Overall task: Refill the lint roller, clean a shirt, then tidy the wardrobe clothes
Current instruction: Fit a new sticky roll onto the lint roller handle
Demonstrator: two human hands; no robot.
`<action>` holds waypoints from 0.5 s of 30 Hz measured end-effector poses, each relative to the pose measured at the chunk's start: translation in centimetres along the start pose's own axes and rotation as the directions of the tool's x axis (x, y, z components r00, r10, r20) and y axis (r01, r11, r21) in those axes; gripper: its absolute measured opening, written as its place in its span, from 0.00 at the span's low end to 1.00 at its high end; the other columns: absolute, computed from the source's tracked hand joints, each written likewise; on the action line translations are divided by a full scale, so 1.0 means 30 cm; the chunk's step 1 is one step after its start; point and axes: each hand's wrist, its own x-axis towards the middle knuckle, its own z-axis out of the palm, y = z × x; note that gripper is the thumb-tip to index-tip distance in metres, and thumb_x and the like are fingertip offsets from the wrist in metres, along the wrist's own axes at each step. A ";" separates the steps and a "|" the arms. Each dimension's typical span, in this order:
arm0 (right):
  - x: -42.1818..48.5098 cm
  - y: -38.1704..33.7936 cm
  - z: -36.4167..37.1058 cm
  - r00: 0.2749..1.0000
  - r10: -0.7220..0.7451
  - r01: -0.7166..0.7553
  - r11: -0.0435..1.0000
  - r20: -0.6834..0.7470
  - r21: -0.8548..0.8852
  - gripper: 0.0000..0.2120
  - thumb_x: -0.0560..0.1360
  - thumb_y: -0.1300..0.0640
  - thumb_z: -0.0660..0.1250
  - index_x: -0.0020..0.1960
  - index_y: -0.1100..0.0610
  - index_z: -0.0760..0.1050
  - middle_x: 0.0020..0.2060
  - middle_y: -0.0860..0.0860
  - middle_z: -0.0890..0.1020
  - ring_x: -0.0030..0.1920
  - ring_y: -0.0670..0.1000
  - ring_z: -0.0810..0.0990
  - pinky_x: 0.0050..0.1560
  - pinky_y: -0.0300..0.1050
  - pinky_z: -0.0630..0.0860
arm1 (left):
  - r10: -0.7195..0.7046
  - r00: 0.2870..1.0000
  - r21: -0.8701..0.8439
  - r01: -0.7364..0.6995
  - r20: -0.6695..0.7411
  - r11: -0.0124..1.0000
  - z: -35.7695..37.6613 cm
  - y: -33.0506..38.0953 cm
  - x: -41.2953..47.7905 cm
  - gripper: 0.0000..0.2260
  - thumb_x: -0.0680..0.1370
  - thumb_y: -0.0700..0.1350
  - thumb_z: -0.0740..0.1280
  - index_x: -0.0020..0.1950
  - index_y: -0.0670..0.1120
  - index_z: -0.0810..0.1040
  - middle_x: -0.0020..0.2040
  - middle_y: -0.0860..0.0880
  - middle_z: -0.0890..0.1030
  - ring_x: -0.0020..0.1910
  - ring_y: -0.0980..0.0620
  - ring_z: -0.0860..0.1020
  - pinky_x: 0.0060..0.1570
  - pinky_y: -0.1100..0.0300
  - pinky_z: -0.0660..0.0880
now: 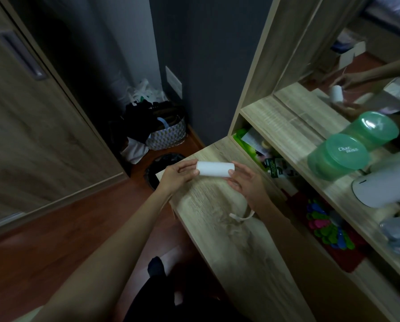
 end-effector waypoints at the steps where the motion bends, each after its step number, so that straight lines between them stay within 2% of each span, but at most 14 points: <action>1: -0.001 -0.002 0.003 1.000 -0.007 0.007 1.000 0.003 -0.010 0.20 0.73 0.65 0.69 0.64 0.63 0.73 0.57 0.54 0.79 0.57 0.55 0.80 0.46 0.38 0.80 | -0.002 1.000 0.006 0.002 0.000 1.000 -0.003 0.001 0.001 0.17 0.74 0.36 0.71 0.63 0.41 0.78 0.56 0.45 0.81 0.49 0.60 0.80 0.46 0.69 0.77; 4: -0.001 -0.001 0.003 1.000 -0.024 0.024 0.998 0.006 -0.057 0.19 0.74 0.64 0.68 0.64 0.62 0.73 0.56 0.54 0.78 0.56 0.54 0.80 0.45 0.37 0.80 | -0.001 0.999 0.066 -0.002 0.046 0.998 -0.013 0.009 0.003 0.18 0.73 0.37 0.73 0.62 0.42 0.79 0.54 0.46 0.81 0.50 0.56 0.79 0.48 0.67 0.78; 7: 0.000 -0.002 -0.007 0.999 -0.035 0.036 0.991 0.011 -0.128 0.18 0.75 0.64 0.67 0.64 0.60 0.73 0.53 0.51 0.80 0.51 0.48 0.81 0.44 0.36 0.80 | -0.032 0.991 0.191 0.007 0.129 0.982 -0.014 0.019 0.006 0.18 0.71 0.38 0.76 0.59 0.45 0.81 0.52 0.50 0.80 0.49 0.57 0.78 0.50 0.68 0.76; 9: 0.004 -0.002 -0.014 0.999 -0.050 0.052 0.981 0.018 -0.186 0.18 0.76 0.64 0.67 0.65 0.60 0.73 0.52 0.50 0.80 0.49 0.45 0.81 0.43 0.35 0.80 | -0.099 0.981 0.212 0.062 0.168 0.975 -0.007 0.025 0.009 0.18 0.69 0.38 0.77 0.58 0.46 0.81 0.51 0.49 0.80 0.47 0.54 0.79 0.47 0.66 0.77; 12: 0.009 -0.002 -0.019 0.997 -0.066 0.074 0.969 0.039 -0.234 0.18 0.75 0.64 0.67 0.65 0.61 0.73 0.54 0.51 0.79 0.51 0.45 0.80 0.46 0.36 0.80 | -0.208 0.951 0.203 0.162 0.229 0.966 0.009 0.040 0.013 0.19 0.69 0.39 0.77 0.59 0.44 0.80 0.47 0.40 0.83 0.36 0.52 0.82 0.36 0.65 0.79; 13: 0.009 -0.003 -0.019 0.996 -0.072 0.082 0.965 0.048 -0.249 0.17 0.75 0.64 0.67 0.64 0.61 0.73 0.55 0.52 0.79 0.52 0.45 0.80 0.47 0.37 0.80 | -0.214 0.951 0.240 0.159 0.225 0.958 0.013 0.044 0.017 0.18 0.70 0.40 0.77 0.59 0.44 0.80 0.47 0.39 0.83 0.35 0.53 0.81 0.37 0.64 0.79; 15: 0.013 -0.005 -0.021 0.995 -0.084 0.098 0.958 0.060 -0.269 0.15 0.75 0.64 0.68 0.61 0.61 0.73 0.55 0.53 0.79 0.51 0.45 0.81 0.47 0.37 0.80 | -0.172 0.965 0.400 0.080 0.198 0.913 0.016 0.049 0.031 0.18 0.70 0.45 0.77 0.58 0.46 0.80 0.50 0.43 0.82 0.41 0.52 0.80 0.44 0.60 0.77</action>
